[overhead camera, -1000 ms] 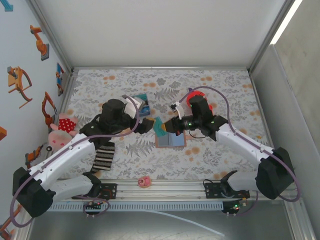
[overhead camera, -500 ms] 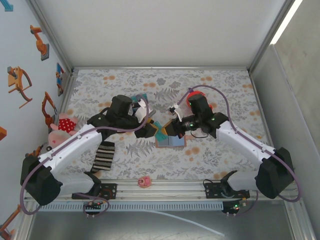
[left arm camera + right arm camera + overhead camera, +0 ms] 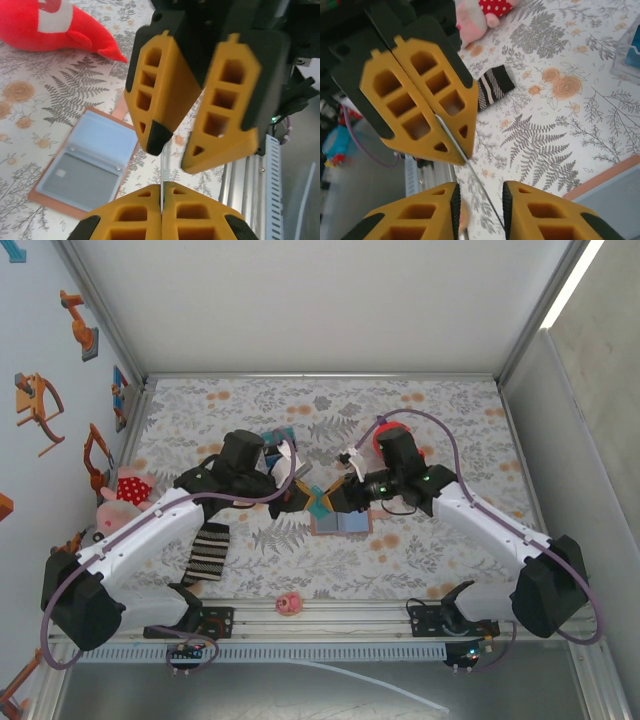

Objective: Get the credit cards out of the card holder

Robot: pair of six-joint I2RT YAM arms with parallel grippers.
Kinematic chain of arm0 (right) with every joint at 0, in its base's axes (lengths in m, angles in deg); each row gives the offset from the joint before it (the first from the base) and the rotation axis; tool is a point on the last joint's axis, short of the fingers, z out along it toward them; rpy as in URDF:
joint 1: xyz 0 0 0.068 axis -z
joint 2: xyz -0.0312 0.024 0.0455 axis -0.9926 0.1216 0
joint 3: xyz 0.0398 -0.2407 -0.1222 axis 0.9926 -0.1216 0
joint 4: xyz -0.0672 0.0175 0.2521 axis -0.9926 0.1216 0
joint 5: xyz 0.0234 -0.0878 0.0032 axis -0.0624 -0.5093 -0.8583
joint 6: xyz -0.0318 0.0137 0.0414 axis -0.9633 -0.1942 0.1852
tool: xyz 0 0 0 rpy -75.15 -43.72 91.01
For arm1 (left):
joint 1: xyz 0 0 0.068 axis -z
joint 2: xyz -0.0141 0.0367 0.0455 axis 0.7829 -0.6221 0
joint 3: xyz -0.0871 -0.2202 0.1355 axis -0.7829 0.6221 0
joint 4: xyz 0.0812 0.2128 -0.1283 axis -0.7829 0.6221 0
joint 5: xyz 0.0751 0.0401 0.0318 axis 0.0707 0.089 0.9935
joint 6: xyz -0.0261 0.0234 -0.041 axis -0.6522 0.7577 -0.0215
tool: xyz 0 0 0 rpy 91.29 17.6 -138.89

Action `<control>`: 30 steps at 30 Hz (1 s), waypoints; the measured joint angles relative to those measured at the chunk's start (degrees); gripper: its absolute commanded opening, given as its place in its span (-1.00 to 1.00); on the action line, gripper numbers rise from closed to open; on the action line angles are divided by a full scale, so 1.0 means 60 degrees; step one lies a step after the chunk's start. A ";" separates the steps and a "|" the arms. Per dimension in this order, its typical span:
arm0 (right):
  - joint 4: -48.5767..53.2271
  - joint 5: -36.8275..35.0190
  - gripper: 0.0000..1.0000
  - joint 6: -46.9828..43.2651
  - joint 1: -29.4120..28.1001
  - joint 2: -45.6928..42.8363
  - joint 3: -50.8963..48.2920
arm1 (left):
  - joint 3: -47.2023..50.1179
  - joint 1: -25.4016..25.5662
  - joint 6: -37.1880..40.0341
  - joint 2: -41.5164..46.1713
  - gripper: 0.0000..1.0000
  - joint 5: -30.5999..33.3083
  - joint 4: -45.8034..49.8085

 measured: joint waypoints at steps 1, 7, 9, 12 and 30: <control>-0.0135 -0.0098 -0.26 0.0117 -0.0004 -0.0109 -0.0058 | 0.0007 -0.0055 -0.0080 0.0015 -1.00 0.0029 -0.0040; -0.0892 -0.0965 -0.09 0.0962 -0.0004 -0.1086 -0.0685 | 0.0721 -0.0328 -0.1005 0.0852 -1.00 0.0663 -0.1086; -0.1282 -0.1242 -0.07 0.1377 -0.0004 -0.1322 -0.0914 | 0.1144 -0.0368 -0.1512 0.1333 -1.00 0.0991 -0.1679; -0.2171 -0.1534 -0.05 0.2142 -0.0004 -0.1435 -0.1337 | 0.1719 -0.0375 -0.2379 0.2018 -1.00 0.1588 -0.2568; -0.7737 -0.1217 0.02 0.5319 -0.0106 0.0688 -0.2036 | 0.3162 -0.0382 -0.6076 0.2874 -1.00 0.3173 -0.6102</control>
